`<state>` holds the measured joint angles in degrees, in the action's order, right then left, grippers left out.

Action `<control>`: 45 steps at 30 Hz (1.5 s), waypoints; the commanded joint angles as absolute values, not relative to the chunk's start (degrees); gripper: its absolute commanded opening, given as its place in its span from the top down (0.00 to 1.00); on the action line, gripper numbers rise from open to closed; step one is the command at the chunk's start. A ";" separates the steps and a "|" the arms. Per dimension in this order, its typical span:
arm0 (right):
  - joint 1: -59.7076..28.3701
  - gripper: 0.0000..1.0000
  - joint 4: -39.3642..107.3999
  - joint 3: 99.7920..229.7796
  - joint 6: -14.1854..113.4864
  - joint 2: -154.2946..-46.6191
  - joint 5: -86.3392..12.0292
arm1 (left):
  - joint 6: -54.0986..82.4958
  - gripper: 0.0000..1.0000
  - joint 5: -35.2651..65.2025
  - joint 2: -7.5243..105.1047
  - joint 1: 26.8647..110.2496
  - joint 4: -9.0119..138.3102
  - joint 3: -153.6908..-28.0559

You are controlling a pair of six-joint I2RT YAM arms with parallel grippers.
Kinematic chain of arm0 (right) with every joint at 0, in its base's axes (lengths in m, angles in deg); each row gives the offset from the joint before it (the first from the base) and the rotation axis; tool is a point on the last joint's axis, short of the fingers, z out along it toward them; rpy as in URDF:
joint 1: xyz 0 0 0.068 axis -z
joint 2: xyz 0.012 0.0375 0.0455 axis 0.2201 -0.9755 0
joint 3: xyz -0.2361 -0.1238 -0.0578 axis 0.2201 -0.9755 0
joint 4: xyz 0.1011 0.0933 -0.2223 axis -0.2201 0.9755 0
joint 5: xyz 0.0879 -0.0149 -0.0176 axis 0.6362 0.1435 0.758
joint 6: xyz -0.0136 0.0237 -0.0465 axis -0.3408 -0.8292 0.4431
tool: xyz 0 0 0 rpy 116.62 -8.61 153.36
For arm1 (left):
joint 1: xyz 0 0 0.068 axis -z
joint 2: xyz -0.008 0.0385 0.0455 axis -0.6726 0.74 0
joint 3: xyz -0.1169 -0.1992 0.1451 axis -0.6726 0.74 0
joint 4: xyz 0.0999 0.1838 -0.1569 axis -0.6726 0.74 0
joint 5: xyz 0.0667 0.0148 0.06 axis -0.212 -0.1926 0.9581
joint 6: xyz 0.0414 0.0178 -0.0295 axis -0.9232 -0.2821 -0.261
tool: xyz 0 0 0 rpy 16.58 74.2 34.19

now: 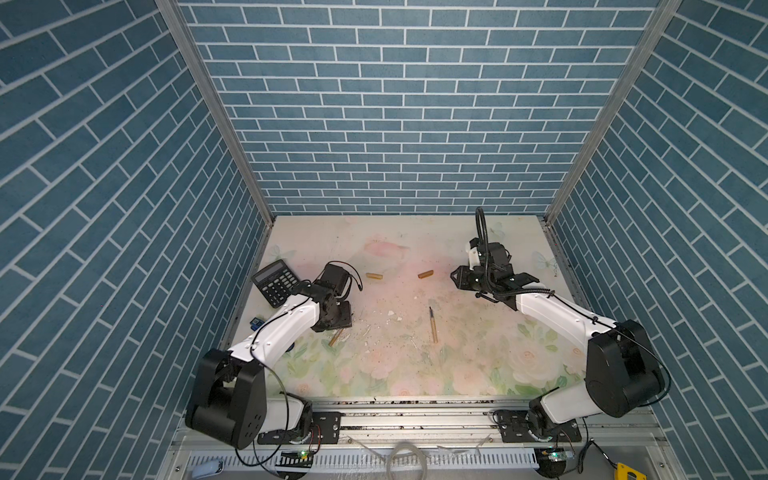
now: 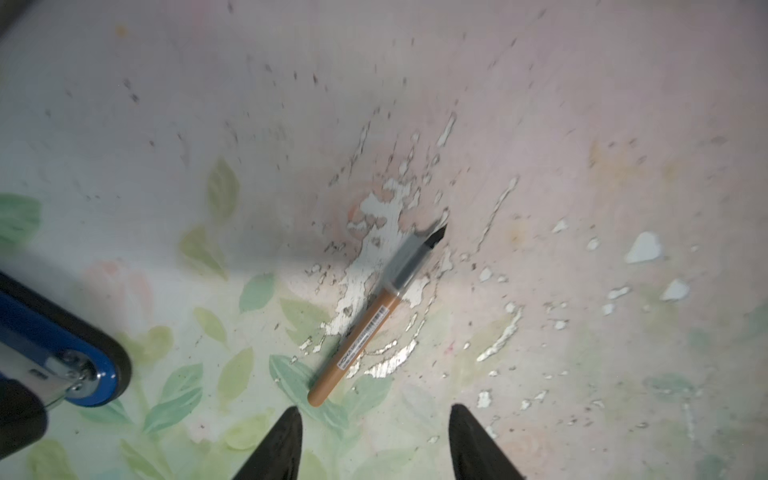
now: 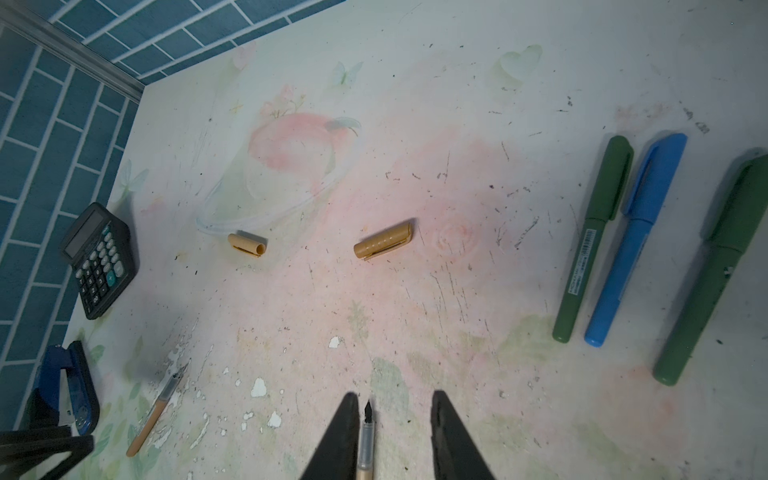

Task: Insert the pens into the pen caps
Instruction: 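Reach down and grasp the orange fountain pen with the left gripper, then lift the orange pen upright with the left gripper while the right gripper approaches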

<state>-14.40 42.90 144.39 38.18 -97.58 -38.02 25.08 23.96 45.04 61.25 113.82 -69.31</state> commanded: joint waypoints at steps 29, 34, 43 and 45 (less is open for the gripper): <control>-14.62 0.69 38.67 142.05 36.24 -93.99 -36.75 | 24.84 0.71 25.61 56.65 63.44 107.25 -67.14; -14.62 0.70 38.65 142.07 36.24 -94.39 -36.75 | 25.18 0.76 26.69 57.01 64.72 107.37 -67.46; -14.65 0.70 38.38 142.09 36.00 -94.53 -36.22 | 26.64 0.83 28.36 56.30 65.56 105.53 -64.68; -14.69 0.70 38.43 142.19 35.97 -94.53 -36.05 | 26.75 0.86 28.78 56.34 65.95 105.04 -64.59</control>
